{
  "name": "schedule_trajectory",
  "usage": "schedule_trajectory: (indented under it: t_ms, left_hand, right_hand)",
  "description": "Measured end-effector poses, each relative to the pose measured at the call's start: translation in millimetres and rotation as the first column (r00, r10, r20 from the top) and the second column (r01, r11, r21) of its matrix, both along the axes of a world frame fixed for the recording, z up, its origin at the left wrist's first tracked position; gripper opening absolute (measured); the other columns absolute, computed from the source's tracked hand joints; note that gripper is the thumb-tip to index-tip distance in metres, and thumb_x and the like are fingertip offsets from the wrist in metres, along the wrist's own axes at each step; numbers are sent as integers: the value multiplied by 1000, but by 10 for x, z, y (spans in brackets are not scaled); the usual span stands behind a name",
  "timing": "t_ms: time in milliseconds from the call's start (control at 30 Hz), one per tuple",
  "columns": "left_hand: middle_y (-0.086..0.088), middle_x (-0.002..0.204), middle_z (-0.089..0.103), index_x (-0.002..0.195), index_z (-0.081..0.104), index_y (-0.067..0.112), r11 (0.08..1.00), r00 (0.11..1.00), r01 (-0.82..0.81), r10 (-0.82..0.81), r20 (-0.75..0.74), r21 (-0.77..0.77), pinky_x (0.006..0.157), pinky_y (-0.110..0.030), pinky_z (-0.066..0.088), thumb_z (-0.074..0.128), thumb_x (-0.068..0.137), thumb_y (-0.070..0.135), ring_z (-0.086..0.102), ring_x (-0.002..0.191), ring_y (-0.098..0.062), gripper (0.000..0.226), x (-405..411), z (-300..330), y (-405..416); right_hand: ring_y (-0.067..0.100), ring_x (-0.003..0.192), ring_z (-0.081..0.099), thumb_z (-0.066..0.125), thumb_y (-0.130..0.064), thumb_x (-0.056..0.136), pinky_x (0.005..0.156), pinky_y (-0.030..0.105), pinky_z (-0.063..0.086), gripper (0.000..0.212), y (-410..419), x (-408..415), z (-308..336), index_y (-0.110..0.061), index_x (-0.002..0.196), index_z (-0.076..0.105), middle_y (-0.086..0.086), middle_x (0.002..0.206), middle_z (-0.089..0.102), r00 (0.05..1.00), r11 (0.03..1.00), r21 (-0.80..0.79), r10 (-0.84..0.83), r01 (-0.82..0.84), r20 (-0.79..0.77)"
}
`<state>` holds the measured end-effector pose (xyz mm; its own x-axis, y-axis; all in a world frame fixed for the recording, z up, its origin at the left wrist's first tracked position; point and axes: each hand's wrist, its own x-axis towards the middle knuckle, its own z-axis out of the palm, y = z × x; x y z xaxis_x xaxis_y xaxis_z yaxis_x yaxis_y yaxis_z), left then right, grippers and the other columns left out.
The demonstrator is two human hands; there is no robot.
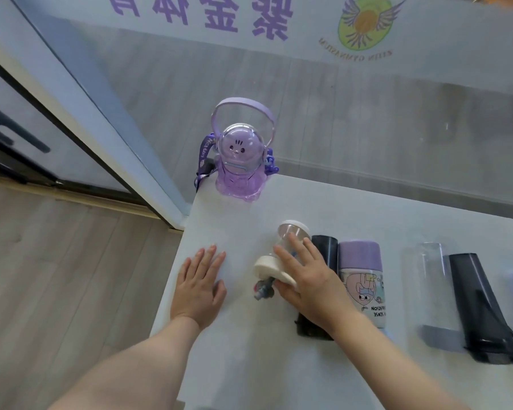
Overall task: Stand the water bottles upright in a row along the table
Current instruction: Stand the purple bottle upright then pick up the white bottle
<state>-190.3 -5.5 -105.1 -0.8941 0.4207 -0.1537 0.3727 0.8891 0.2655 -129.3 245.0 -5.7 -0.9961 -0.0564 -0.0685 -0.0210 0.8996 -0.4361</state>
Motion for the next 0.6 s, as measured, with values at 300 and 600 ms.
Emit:
schedule_trajectory:
  t_ms: [300, 600]
  left_hand:
    - [3, 157, 29, 147, 33, 28, 1000, 1000, 0, 0, 7, -1, 118, -39, 10, 36, 87, 37, 19, 146, -18, 61, -12, 13, -2]
    - [3, 157, 27, 148, 32, 28, 1000, 1000, -8, 8, 11, -4, 119, -39, 9, 36, 86, 36, 17, 146, -17, 62, -15, 2, 2]
  right_hand:
    - [-1, 103, 60, 65, -53, 81, 90, 34, 52, 40, 123, -182, 262, -43, 120, 59, -21, 109, 67, 890, 696, -556, -330, 455, 315]
    - [5, 104, 60, 64, -65, 75, 91, 31, 50, 75, 239, -222, 112, -38, 138, 32, -5, 124, 57, 807, 566, -579, -466, 587, 362]
